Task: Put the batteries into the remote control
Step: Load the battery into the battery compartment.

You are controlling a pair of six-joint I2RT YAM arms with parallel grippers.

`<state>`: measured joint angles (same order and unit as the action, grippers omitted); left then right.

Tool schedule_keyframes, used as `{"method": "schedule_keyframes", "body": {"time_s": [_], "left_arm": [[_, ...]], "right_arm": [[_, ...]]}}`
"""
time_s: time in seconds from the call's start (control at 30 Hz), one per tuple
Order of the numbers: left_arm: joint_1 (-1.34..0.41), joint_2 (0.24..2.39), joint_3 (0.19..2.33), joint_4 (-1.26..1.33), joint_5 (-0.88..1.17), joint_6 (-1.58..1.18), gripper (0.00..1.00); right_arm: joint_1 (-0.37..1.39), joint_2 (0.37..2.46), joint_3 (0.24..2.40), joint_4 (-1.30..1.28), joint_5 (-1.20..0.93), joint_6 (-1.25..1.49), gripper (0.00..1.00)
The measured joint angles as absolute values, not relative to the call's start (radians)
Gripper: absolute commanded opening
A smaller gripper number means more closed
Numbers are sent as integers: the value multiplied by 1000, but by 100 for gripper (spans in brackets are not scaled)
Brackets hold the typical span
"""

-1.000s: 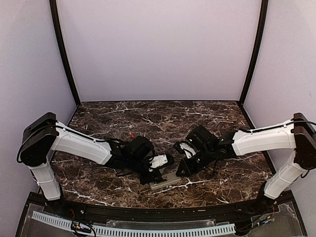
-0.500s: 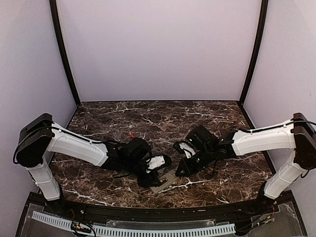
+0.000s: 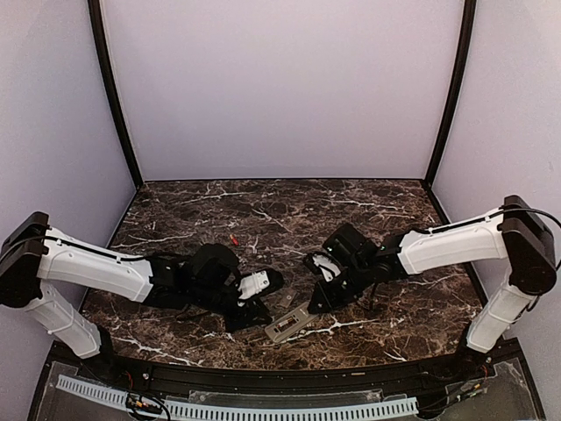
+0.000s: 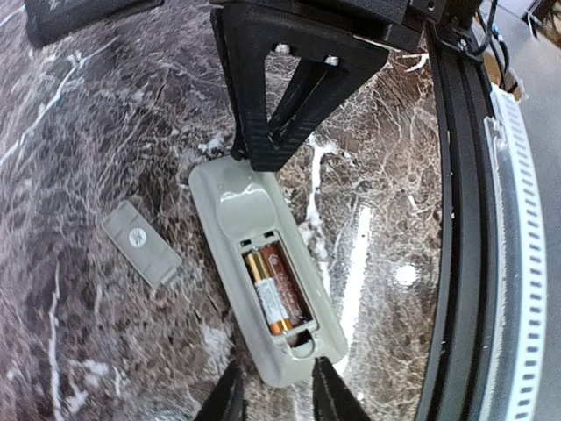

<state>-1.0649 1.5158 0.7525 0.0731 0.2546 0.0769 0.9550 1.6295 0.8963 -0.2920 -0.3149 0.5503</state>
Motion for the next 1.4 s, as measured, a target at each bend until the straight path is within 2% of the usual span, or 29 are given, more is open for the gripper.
{"method": "schedule_keyframes", "body": {"time_s": [0.13, 0.43, 0.77, 1.4], "left_arm": [[-1078, 1472, 700, 78, 225, 67, 13], [-1110, 1515, 678, 129, 188, 63, 11], [-1124, 1586, 672, 208, 170, 63, 9], [-1128, 1626, 672, 274, 167, 63, 7]], "right_arm": [[942, 1655, 932, -287, -322, 535, 4], [974, 1689, 960, -271, -397, 514, 0], [991, 1774, 988, -253, -437, 525, 0], [996, 1809, 1006, -216, -456, 554, 0]]}}
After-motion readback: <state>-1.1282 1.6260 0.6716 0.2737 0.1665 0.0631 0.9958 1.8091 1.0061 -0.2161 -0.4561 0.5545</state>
